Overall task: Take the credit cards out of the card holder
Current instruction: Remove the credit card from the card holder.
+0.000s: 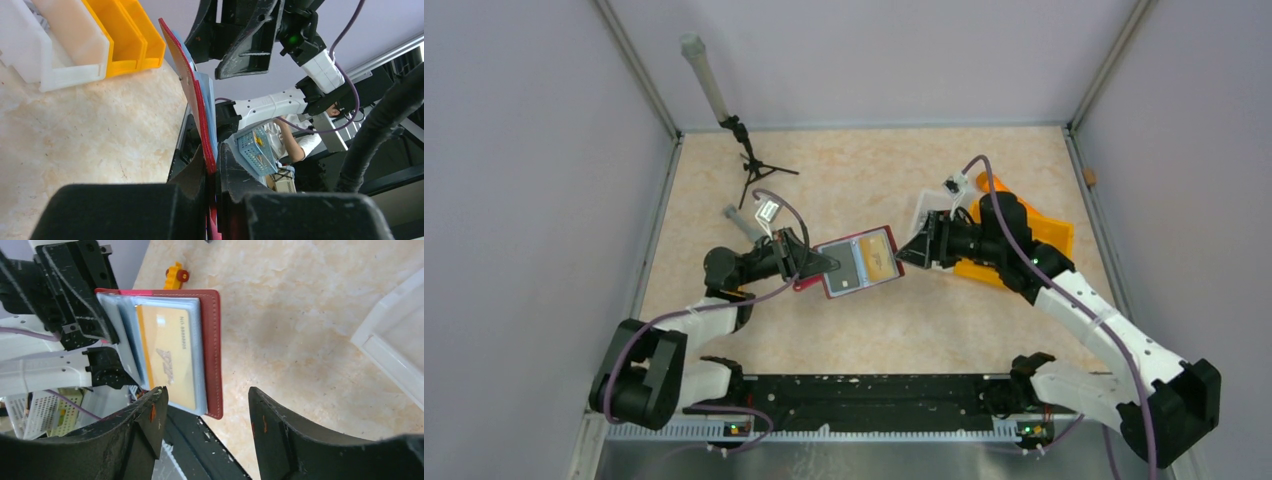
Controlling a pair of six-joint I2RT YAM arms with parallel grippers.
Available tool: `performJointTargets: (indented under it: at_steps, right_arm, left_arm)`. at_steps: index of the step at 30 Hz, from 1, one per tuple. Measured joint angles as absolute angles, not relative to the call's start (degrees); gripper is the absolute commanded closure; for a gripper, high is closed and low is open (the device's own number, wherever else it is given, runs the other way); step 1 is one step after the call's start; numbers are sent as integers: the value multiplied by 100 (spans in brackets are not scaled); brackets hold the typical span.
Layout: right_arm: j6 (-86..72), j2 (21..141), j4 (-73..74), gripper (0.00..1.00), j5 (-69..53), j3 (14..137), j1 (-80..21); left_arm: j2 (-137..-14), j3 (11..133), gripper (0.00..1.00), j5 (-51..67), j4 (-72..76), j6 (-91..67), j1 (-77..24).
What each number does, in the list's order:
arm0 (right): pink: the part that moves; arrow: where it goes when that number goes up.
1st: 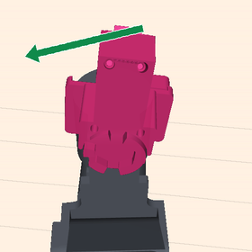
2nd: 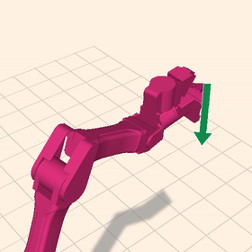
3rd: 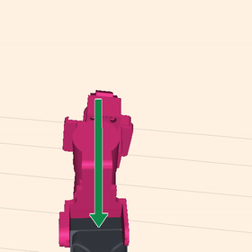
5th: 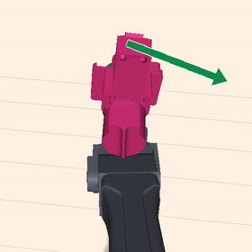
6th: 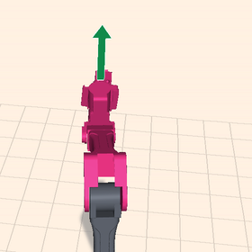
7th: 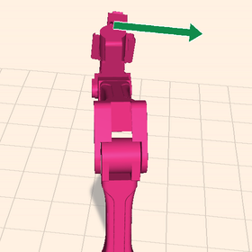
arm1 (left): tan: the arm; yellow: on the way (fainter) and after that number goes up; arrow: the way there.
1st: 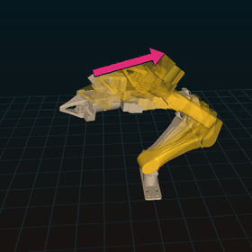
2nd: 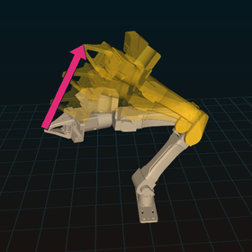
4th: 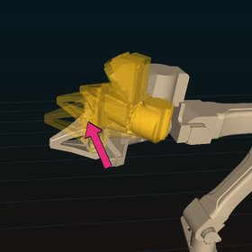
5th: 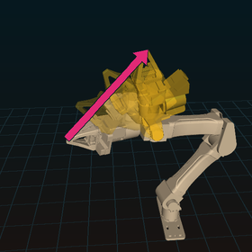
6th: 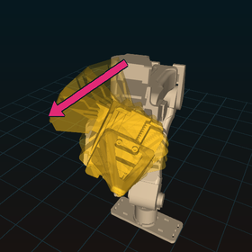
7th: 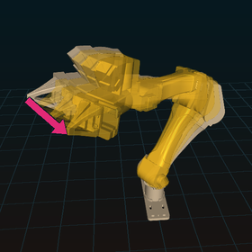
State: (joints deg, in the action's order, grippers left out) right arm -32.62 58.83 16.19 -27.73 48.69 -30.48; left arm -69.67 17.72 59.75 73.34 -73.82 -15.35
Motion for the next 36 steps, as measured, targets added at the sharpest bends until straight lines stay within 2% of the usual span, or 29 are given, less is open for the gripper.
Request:
performJointTargets:
  at_steps: [5, 15, 24, 31, 36]
  right_arm:
    - [-3262, 5741, 1396, 47, -2906, 4873, -3164]
    - [-3981, 6434, -25, 51, -3492, 4840, -3881]
    - [-4372, 6799, -770, 54, -3662, 4759, -4069]
    - [-4484, 6945, -943, 54, -3717, 4722, -4123]
    - [-4456, 6938, -926, 48, -3677, 4722, -4125]
  left_arm:
    - [-7065, 1761, 100, 5931, 7312, -7380, -1570]
    - [-7266, 1761, 100, 5848, 7201, -7376, -1831]
    - [-7271, 1761, 100, 5758, 7214, -7384, -1894]
    - [-7498, 1761, 100, 5756, 7653, -7647, -1920]
    - [-7701, 1761, 100, 5756, 8007, -7861, -1920]
